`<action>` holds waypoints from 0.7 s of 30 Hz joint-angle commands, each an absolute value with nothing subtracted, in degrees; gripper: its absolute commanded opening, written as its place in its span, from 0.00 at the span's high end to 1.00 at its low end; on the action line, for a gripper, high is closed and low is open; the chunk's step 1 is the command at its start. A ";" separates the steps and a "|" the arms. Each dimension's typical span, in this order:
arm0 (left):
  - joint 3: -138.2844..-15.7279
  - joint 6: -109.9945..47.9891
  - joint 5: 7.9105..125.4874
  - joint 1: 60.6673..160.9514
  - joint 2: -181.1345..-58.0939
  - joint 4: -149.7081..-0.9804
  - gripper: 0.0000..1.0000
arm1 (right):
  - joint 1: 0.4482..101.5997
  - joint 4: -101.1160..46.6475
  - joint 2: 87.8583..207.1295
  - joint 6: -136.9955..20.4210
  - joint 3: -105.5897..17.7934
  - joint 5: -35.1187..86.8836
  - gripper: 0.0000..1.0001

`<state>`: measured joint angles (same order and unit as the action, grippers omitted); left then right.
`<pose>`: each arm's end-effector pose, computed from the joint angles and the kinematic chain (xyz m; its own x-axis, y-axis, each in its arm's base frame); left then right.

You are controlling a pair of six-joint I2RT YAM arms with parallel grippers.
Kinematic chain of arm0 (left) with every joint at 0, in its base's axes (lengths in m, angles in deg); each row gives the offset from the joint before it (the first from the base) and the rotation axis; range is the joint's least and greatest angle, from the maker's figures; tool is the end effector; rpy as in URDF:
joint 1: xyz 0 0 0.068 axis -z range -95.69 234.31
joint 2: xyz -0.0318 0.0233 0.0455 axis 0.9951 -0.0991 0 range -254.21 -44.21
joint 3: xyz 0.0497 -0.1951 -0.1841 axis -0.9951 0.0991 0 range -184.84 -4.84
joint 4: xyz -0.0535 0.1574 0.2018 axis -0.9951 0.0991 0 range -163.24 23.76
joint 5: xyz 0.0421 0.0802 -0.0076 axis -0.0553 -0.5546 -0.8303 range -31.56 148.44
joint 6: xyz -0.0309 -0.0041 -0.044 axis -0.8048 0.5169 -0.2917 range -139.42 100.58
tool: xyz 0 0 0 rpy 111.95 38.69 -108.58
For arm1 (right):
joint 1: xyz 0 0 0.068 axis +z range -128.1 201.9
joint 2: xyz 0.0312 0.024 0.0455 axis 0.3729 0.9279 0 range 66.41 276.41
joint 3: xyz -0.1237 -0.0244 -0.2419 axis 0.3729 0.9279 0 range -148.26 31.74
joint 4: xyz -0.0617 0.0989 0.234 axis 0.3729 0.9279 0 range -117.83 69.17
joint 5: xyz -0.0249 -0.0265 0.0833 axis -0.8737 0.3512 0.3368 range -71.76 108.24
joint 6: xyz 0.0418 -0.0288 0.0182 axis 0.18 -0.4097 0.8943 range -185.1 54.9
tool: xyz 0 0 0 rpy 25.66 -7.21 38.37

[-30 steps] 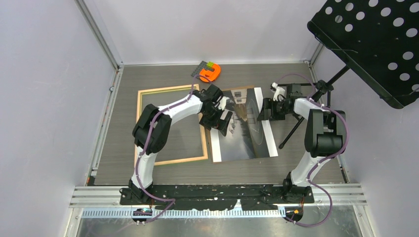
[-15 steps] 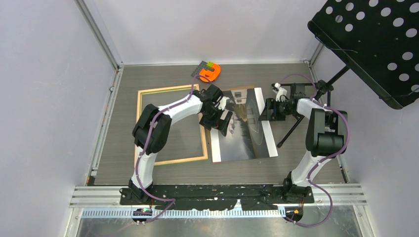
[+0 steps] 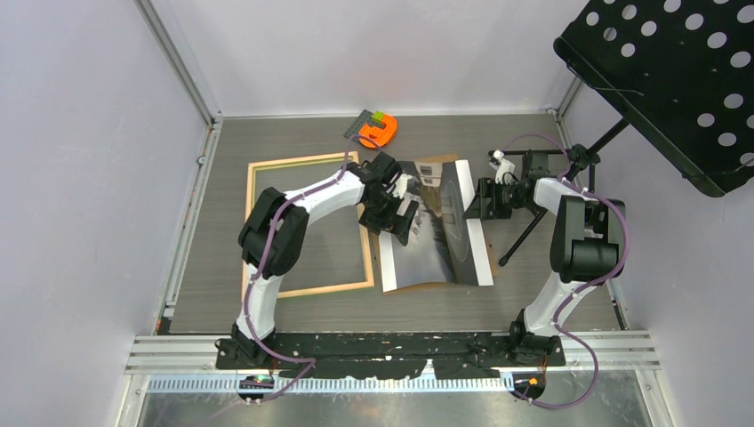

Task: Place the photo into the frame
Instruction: Pick up the photo at the center of the board.

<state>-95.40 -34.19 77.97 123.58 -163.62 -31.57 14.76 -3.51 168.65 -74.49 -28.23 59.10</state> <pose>0.3247 -0.2807 0.1765 -0.8798 0.4091 -0.2421 0.4743 0.7893 -0.3899 0.3380 -0.0188 0.1585 -0.8716 -0.0153 -0.4899 -0.3103 0.7909 0.5274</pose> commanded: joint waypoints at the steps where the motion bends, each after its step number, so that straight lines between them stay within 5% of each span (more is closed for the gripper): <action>1: -94.73 -33.97 80.37 124.30 -164.81 -33.77 0.03 | 14.69 -1.90 166.45 -74.40 -27.90 59.92 0.32; 21: -90.38 -33.79 83.07 124.30 -162.07 -37.73 0.03 | 12.74 -3.50 169.52 -66.13 -27.79 73.23 0.33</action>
<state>-93.06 -34.03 79.85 123.58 -162.75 -34.59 13.78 -2.77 168.76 -69.48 -27.84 68.68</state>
